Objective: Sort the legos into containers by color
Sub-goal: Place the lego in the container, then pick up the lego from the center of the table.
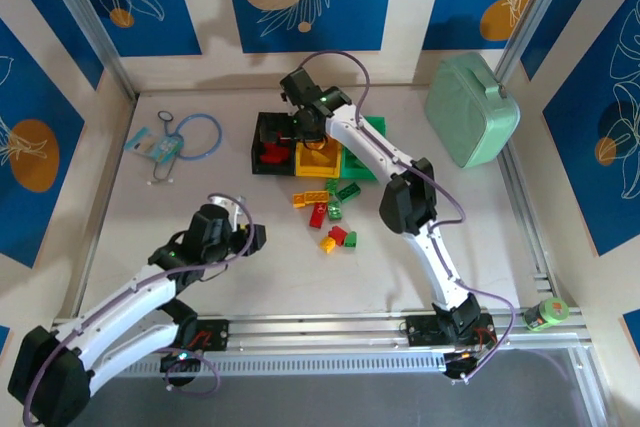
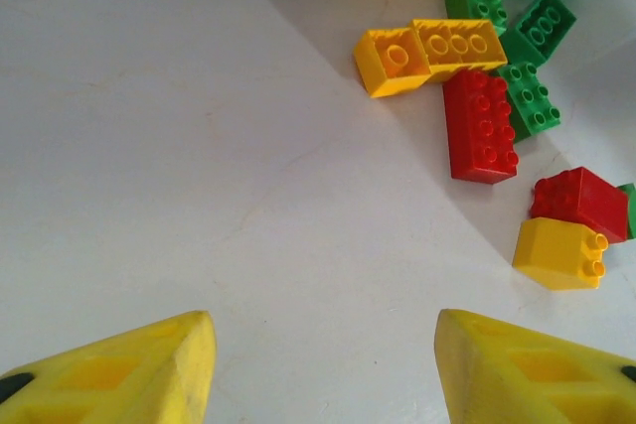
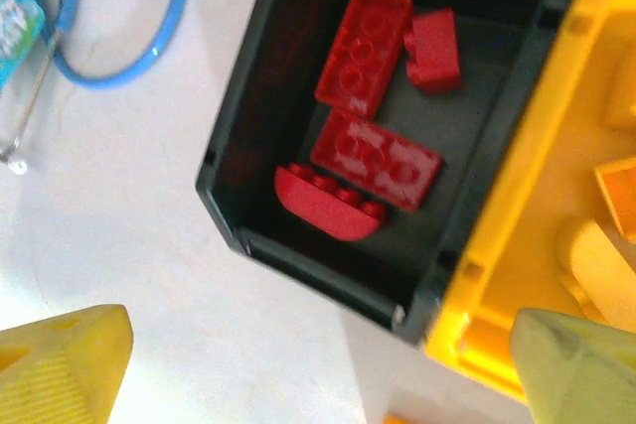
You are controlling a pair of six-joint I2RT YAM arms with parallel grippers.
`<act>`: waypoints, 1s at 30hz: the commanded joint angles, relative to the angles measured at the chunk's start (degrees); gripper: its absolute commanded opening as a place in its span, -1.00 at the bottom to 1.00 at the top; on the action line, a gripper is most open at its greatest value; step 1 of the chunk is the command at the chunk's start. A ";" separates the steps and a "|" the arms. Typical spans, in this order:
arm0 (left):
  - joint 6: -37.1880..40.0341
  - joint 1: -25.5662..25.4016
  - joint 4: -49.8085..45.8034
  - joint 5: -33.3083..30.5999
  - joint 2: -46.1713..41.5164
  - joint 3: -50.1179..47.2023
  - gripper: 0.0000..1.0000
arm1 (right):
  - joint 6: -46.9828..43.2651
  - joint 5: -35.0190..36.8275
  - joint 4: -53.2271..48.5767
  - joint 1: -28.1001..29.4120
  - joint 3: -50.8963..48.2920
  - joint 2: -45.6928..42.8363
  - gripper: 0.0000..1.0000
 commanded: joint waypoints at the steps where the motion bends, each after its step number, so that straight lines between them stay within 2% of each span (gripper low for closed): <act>1: 0.28 -1.15 2.34 -1.20 2.19 2.99 0.23 | -1.76 2.58 3.86 0.74 -9.15 -10.01 0.95; 7: 1.68 -3.02 4.56 -0.87 8.89 6.35 0.34 | -0.33 2.50 14.18 -0.73 -32.60 -26.02 0.96; 14: 3.50 -5.46 7.11 0.89 20.78 12.86 0.36 | 1.62 4.48 18.23 -2.98 -51.17 -38.59 0.96; 23: 5.03 -12.02 6.93 0.75 36.68 23.45 0.37 | 5.94 3.48 23.44 -6.88 -70.46 -50.42 0.95; 30: 5.02 -14.05 4.01 -1.13 45.71 29.92 0.33 | 7.03 3.04 24.46 -9.30 -79.69 -56.33 0.95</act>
